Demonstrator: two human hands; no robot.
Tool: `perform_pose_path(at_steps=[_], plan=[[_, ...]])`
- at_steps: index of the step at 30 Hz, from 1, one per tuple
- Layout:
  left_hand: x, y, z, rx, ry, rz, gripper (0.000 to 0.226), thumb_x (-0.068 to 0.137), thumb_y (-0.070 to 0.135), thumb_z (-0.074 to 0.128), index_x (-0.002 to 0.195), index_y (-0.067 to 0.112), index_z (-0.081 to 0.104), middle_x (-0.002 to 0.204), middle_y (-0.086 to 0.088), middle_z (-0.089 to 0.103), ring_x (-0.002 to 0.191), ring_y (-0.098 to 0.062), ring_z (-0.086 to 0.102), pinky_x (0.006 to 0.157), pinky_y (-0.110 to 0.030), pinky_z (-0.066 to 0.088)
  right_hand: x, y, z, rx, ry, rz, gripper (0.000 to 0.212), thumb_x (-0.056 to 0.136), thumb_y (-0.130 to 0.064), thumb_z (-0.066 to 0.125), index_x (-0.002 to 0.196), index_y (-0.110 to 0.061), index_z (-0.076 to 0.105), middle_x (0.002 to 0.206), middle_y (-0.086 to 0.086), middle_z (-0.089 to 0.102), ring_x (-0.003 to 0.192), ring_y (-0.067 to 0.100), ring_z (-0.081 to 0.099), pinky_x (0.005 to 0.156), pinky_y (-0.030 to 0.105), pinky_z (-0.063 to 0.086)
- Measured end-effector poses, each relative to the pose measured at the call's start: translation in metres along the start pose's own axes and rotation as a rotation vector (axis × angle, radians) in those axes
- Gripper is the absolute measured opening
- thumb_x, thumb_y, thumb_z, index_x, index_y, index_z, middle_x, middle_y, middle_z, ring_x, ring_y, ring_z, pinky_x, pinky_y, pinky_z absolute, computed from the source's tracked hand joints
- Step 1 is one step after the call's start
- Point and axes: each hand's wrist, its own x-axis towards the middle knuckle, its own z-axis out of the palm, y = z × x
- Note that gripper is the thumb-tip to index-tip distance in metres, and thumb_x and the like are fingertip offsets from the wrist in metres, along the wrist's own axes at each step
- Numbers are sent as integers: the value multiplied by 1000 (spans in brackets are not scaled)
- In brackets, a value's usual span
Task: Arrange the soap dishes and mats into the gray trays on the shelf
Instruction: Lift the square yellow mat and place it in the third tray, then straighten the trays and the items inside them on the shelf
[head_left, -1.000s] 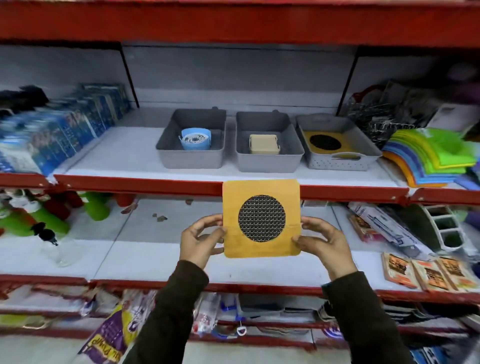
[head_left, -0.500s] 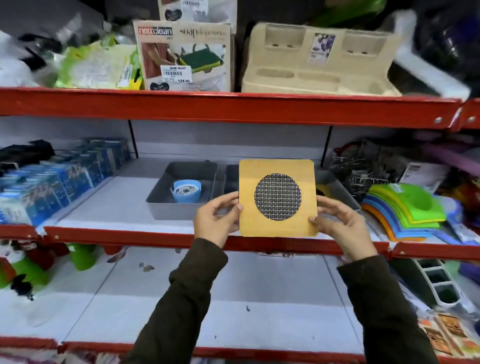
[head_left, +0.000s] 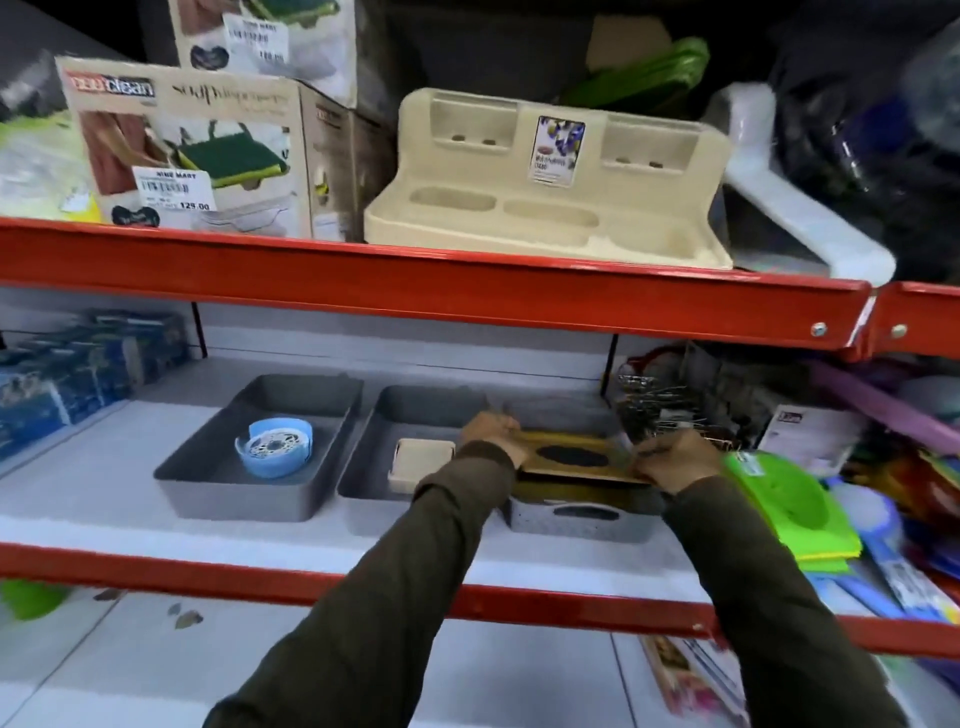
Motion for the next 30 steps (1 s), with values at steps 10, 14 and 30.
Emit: perform_pose_path(at_steps=[10, 14, 30], plan=[[7, -10, 7, 176, 101, 96, 27, 86, 3, 59, 104, 14, 75, 110, -8, 75, 103, -27, 69, 100, -35, 55, -10, -23, 12, -329, -63, -106, 24, 80, -22, 64, 100, -14, 76, 107, 16, 73, 101, 34, 68, 92, 39, 54], [10, -16, -13, 96, 137, 173, 28, 84, -1, 56, 99, 13, 75, 103, -6, 77, 99, -20, 71, 98, -29, 55, -15, -36, 24, -220, -74, -198, 23, 84, -30, 67, 106, -24, 72, 110, 2, 74, 105, 26, 67, 97, 37, 51], [24, -123, -219, 513, 405, 48, 38, 87, 9, 54, 122, 12, 69, 119, -21, 70, 116, -38, 63, 102, -40, 51, -81, -189, 177, -12, -279, -636, 33, 90, -7, 57, 114, -26, 70, 121, -3, 70, 113, 16, 63, 100, 25, 44]])
